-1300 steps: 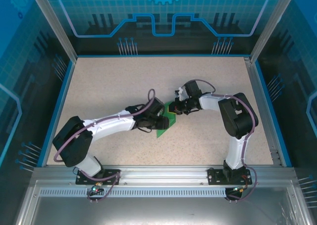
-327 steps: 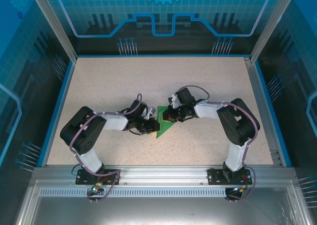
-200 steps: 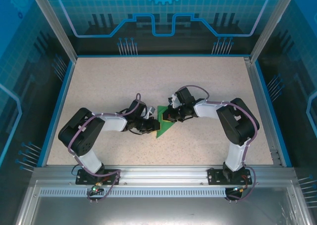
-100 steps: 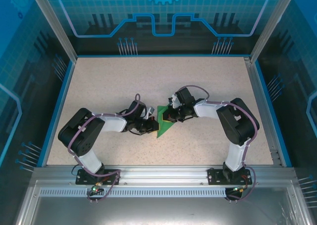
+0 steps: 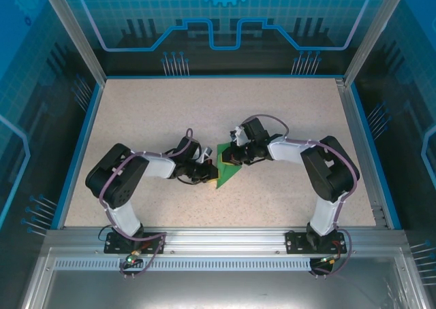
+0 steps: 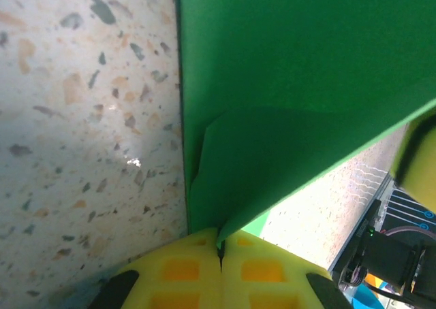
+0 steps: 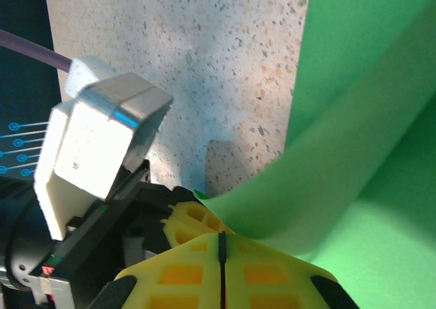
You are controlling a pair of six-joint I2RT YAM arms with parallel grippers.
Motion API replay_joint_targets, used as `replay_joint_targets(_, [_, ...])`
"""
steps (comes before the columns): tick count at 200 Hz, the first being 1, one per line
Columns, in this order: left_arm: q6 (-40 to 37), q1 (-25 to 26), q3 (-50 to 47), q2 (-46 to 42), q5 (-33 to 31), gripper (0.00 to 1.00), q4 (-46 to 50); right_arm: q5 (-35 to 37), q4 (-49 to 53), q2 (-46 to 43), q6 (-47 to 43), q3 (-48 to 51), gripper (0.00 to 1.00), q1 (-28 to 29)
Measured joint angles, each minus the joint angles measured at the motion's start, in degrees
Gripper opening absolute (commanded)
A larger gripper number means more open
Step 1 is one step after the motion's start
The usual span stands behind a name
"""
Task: Fold a paper plane with a square sheet of paper (pick it up from the middle)
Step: Fourth fold the wing at the center of the table.
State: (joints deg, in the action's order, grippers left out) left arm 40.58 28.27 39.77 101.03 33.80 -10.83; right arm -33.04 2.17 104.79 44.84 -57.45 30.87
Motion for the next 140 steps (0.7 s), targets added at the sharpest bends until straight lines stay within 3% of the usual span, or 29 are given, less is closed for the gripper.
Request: replay_joint_targets(140, [-0.2,-0.7,1.4,1.7,2.4,0.03,0.7,4.4,0.9,2.6,2.3,-0.9,0.09,-0.2])
